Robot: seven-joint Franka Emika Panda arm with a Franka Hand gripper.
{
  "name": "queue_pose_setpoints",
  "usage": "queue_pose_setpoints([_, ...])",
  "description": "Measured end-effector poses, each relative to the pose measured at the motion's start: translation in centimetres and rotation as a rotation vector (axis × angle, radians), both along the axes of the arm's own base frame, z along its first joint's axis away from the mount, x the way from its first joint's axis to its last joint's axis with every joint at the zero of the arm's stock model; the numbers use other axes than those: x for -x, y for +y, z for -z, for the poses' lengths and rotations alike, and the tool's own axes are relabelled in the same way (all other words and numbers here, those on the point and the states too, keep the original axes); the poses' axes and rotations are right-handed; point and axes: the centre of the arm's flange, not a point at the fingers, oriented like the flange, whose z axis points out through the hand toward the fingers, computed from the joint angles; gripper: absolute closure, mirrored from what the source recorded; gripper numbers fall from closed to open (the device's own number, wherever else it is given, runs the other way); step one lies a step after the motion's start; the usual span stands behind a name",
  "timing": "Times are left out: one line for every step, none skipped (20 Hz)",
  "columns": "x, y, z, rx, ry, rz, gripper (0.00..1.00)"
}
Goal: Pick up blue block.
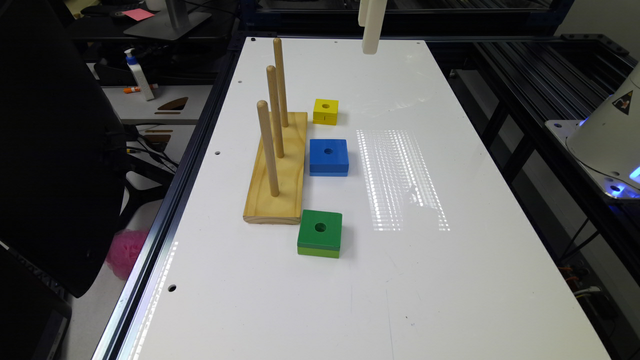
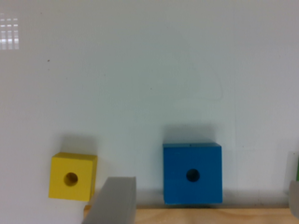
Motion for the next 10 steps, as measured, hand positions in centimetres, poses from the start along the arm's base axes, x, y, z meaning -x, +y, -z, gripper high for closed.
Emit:
queue_pose_setpoints([0.0, 0.0, 0.0, 0.000, 0.000, 0.000, 0.00])
queue_pose_setpoints([0.0, 0.0, 0.0, 0.000, 0.000, 0.000, 0.00])
queue_pose_setpoints([0.0, 0.0, 0.2, 0.000, 0.003, -0.001, 0.00])
queue_pose_setpoints([0.0, 0.0, 0.6, 0.000, 0.010, -0.001, 0.00])
queue_pose_setpoints([-0.1, 0.0, 1.2, 0.000, 0.016, -0.001, 0.00])
queue_pose_setpoints([-0.2, 0.0, 2.1, -0.001, 0.020, -0.001, 0.00])
queue_pose_setpoints([-0.5, 0.0, 3.5, -0.002, 0.023, -0.001, 0.00])
queue_pose_setpoints([-0.8, 0.0, 4.6, -0.002, 0.025, -0.001, 0.00])
queue_pose_setpoints([-1.0, 0.0, 5.3, -0.003, 0.026, -0.001, 0.00])
queue_pose_setpoints([-1.3, 0.0, 6.0, -0.003, 0.027, -0.001, 0.00])
